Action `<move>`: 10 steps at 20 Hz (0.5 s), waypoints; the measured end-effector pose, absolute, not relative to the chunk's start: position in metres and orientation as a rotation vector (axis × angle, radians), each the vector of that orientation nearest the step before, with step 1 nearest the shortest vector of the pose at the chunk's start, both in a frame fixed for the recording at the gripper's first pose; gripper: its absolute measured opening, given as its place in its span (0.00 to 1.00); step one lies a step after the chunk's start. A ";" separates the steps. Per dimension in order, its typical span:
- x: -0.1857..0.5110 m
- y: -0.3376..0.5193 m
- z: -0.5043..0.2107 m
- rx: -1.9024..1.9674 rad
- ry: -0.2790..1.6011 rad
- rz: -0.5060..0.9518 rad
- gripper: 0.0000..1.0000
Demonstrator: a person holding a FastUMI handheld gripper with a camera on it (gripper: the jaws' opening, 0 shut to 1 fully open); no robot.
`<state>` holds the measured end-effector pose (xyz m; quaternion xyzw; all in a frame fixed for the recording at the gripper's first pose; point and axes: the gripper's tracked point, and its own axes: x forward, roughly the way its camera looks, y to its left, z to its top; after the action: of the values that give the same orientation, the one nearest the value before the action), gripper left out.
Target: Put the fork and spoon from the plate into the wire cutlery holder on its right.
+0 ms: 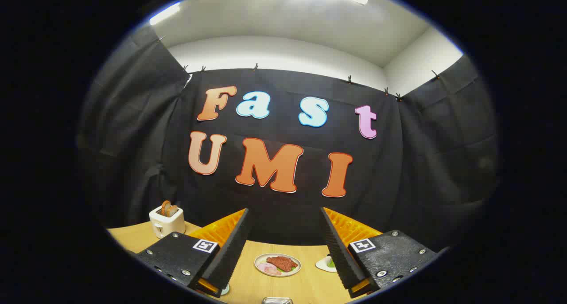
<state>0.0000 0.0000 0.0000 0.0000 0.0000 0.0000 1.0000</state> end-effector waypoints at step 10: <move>-0.003 0.008 -0.023 0.008 0.051 0.163 0.93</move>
<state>-0.0031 0.0079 -0.0227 0.0040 0.0254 0.0816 0.9963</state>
